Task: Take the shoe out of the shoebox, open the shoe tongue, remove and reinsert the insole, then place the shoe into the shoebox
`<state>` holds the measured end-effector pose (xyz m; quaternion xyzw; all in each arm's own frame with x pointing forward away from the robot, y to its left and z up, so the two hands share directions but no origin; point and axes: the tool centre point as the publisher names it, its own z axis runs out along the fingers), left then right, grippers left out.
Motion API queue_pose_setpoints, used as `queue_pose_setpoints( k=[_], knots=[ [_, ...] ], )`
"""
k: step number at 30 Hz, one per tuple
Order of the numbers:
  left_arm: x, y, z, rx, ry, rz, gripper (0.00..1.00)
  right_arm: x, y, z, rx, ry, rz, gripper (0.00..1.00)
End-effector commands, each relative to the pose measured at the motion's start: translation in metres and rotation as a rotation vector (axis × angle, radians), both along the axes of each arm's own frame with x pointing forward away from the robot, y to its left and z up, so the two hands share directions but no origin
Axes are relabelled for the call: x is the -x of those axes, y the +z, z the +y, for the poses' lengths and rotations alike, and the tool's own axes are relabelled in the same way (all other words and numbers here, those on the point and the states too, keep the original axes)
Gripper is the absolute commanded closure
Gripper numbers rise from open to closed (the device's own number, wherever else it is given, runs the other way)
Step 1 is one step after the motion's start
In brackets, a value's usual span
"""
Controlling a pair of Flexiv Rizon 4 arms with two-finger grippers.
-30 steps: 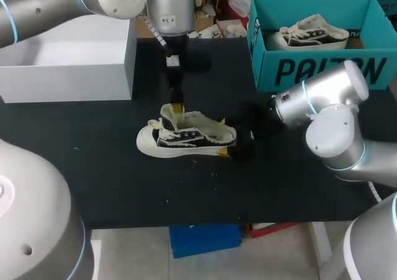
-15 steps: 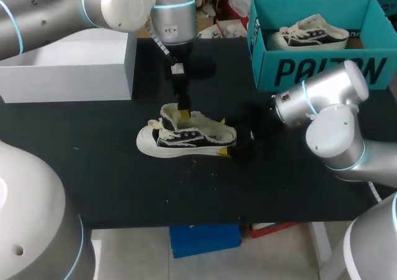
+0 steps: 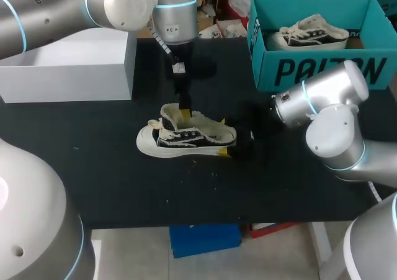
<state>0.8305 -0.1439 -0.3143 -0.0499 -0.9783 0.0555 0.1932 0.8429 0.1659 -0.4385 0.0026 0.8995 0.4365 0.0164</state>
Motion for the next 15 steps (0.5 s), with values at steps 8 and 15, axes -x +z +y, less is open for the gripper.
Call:
queue_pose_setpoints(
  k=[8,15],
  knots=[
    [-0.006,-0.023,-0.009,0.033,-0.046,-0.011,1.0,0.0,-0.002,0.0,0.001,-0.001,0.0,1.0],
    [-0.007,-0.04,-0.016,0.04,-0.058,-0.006,1.0,0.0,-0.002,0.0,0.001,-0.001,0.0,1.0]
  ],
)
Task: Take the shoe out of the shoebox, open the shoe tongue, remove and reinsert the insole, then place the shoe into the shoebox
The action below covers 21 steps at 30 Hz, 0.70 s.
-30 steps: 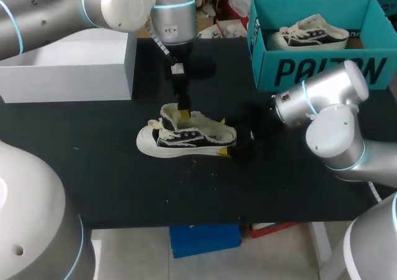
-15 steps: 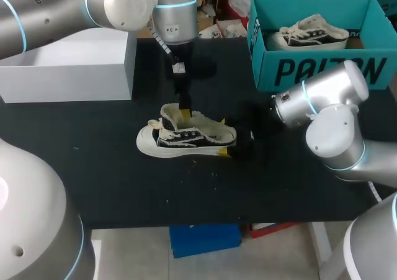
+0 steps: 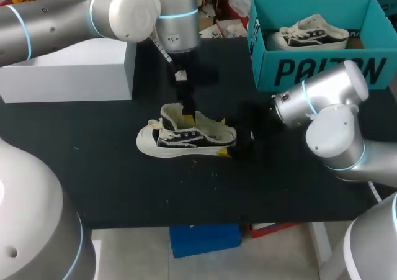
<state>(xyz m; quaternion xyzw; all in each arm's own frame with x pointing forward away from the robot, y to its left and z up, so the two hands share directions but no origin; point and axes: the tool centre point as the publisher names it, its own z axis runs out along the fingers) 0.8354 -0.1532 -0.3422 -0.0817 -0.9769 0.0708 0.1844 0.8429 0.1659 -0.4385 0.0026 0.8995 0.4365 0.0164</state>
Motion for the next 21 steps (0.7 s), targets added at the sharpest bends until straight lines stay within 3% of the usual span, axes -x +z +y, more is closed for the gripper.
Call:
queue_pose_setpoints(
  k=[1,21],
  knots=[
    [-0.002,-0.014,-0.007,-0.005,-0.002,0.012,1.0,0.0,-0.002,0.0,0.001,-0.001,0.0,1.0],
    [0.012,-0.052,-0.014,-0.029,-0.01,0.057,1.0,0.0,-0.002,0.0,0.001,-0.001,0.0,1.0]
  ],
)
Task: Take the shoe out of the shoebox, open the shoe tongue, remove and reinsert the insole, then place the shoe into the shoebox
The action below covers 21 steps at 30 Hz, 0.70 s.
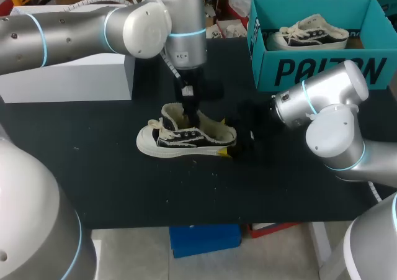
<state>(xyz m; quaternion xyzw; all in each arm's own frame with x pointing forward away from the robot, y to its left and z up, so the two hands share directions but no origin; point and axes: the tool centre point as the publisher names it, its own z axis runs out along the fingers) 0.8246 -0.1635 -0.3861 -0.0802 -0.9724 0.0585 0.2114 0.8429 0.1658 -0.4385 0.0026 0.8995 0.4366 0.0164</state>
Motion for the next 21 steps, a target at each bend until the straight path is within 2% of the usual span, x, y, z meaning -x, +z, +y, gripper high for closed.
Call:
queue_pose_setpoints(
  k=[1,21],
  knots=[
    [0.003,-0.01,-0.004,-0.002,-0.004,0.005,1.0,0.0,-0.002,0.0,0.001,-0.001,0.0,1.0],
    [0.019,-0.03,-0.003,-0.019,0.004,0.016,1.0,0.0,-0.002,0.0,0.001,-0.001,0.0,1.0]
  ],
)
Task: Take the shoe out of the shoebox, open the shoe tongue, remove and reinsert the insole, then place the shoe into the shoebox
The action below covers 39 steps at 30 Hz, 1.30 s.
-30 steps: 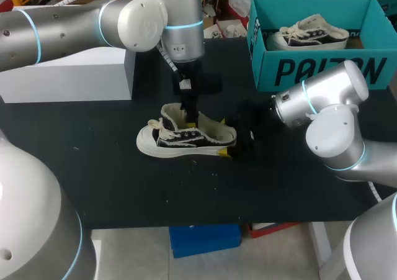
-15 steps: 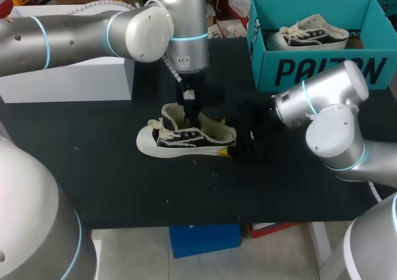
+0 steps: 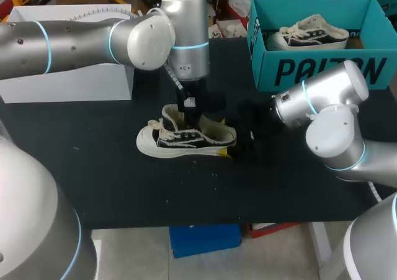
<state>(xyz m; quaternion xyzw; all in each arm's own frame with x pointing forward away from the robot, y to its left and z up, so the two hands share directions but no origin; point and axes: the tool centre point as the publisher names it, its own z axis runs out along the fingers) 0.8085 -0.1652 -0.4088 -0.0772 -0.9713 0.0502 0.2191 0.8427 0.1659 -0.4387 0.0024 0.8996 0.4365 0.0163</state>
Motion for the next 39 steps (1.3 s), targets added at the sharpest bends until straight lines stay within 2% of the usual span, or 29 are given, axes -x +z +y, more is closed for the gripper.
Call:
queue_pose_setpoints(
  k=[1,6,7,12,19,25,31,32,39],
  knots=[
    [0.004,-0.008,-0.001,-0.001,0.004,0.001,1.0,0.0,-0.002,0.0,0.001,-0.002,0.0,1.0],
    [0.005,-0.01,-0.001,-0.007,0.014,-0.006,0.98,0.0,-0.002,0.0,0.001,-0.002,0.0,1.0],
    [0.005,-0.01,-0.001,-0.008,0.015,-0.011,0.82,0.0,-0.002,0.0,0.001,-0.002,0.0,1.0],
    [0.007,-0.011,0.0,-0.015,0.023,-0.042,0.52,0.0,-0.002,0.0,0.001,-0.002,0.0,1.0],
    [0.009,-0.012,0.001,-0.036,0.026,-0.095,0.6,0.0,-0.002,0.0,0.001,-0.002,0.0,1.0],
    [0.008,-0.018,0.006,-0.075,0.041,-0.177,0.61,0.0,-0.002,0.0,0.001,-0.002,0.0,1.0],
    [0.006,-0.024,0.013,-0.11,0.073,-0.319,0.62,0.0,-0.002,0.0,0.001,-0.002,0.0,1.0],
    [0.006,-0.025,0.014,-0.109,0.078,-0.332,0.6,0.0,-0.002,0.0,0.001,-0.002,0.0,1.0],
    [0.0,-0.035,0.018,-0.15,0.096,-0.475,0.6,0.0,-0.002,0.0,0.001,-0.002,0.0,1.0]
  ],
)
